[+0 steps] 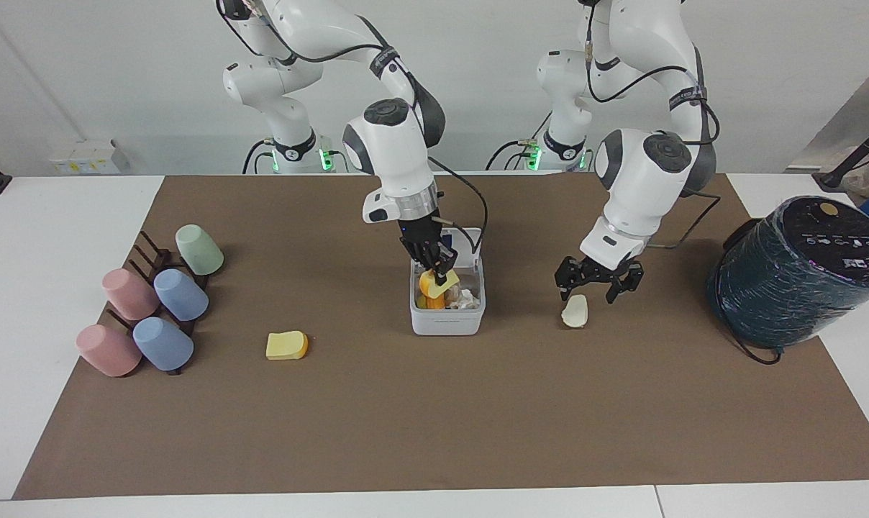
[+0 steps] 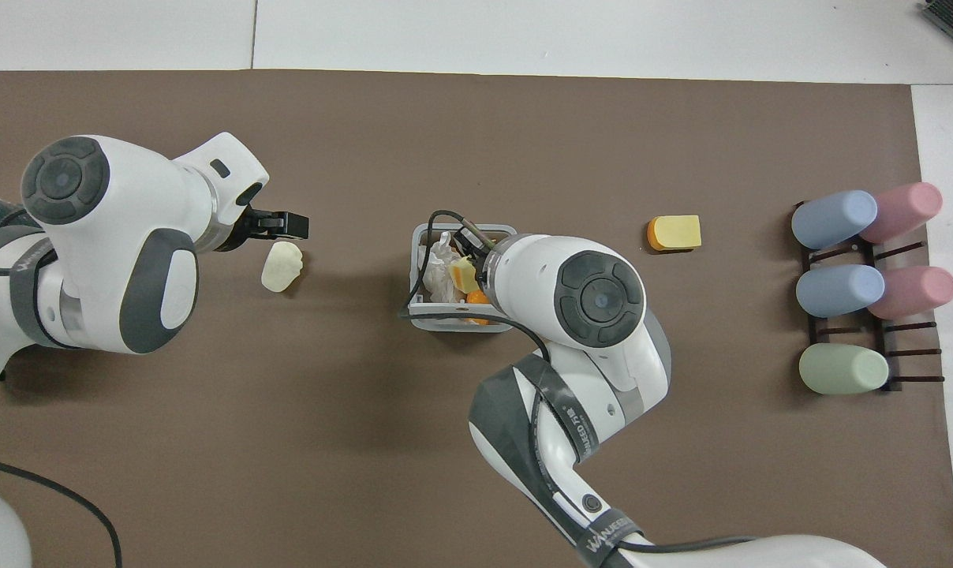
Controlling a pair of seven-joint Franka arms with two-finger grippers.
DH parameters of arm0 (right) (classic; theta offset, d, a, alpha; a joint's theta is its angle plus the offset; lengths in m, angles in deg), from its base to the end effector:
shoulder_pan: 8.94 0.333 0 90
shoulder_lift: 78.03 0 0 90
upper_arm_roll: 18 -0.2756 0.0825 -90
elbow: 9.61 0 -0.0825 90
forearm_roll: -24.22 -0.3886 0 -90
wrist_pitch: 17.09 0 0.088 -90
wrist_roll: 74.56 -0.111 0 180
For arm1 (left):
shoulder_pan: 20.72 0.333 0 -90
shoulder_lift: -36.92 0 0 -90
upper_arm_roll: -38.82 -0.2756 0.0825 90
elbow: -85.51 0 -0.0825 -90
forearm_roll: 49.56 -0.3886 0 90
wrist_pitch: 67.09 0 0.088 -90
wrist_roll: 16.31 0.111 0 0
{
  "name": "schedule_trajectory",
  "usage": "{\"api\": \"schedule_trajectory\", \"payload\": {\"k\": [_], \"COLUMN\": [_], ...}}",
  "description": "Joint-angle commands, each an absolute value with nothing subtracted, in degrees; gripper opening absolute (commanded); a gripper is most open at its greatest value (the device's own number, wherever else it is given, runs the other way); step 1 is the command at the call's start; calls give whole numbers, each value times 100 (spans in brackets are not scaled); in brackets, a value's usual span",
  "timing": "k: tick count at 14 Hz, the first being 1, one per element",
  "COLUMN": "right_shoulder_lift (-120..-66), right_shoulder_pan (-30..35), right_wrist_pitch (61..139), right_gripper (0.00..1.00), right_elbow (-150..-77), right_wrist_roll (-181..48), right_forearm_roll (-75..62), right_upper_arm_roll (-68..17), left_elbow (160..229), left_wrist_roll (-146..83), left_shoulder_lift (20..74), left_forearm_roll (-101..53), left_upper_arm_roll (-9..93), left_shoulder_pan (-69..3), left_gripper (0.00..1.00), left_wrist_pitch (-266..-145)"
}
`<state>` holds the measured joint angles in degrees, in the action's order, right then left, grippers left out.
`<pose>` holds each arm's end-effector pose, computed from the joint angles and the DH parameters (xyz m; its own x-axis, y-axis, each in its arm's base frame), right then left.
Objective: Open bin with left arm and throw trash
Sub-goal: 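Drop the orange piece into the bin while the left gripper reaches the cream piece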
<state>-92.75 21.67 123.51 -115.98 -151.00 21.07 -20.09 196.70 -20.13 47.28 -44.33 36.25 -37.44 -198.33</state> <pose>0.5435 0.3477 0.3734 0.6917 -0.7218 0.0233 -0.6744 -0.6571 -0.3366 0.5913 -0.1522 0.3618 0.9797 -0.1188 0.1616 -0.1331 -0.9878 0.0806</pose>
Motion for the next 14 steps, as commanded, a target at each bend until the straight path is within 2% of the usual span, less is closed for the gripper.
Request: {"api": "schedule_trajectory", "payload": {"k": [1,4,10,11,13,14], "right_shoulder_lift": [-9306,-9305,-9376,-9385,-9411,-9402], "right_shoulder_pan": [2147,2094,2120,2051,1841,1622], "right_wrist_pitch": [12013,11572,11598,11607,11598,11589], "right_gripper": [100,100,100,100,100,100], "right_elbow": [-11412,-11079,-10823,-10857,-10971,-11042], "right_wrist_roll": [-15190,-15190,-15146,-15016,-14210,-13710], "right_forearm_roll": [2150,2176,2176,2211,2255,2255], "right_upper_arm_roll": [-2002,-1993,-2002,-2002,-1984,-1984], "left_elbow": [20257,20592,20671,20672,20672,20672], "left_wrist_roll": [-1789,-1754,-1543,-1543,-1543,-1543], "left_shoulder_lift": [4614,4720,5080,5080,5072,5071], "left_forearm_roll": [-4420,-4420,-4420,-4420,-4420,-4420], "left_upper_arm_roll": [3662,3662,3662,3662,3662,3662], "left_shoulder_pan": [-3715,-3724,-3750,-3768,-3777,-3777], "left_gripper": [100,100,99,86,48,36], "left_wrist_pitch": [-20470,-20981,-21193,-21176,-21115,-21105]}}
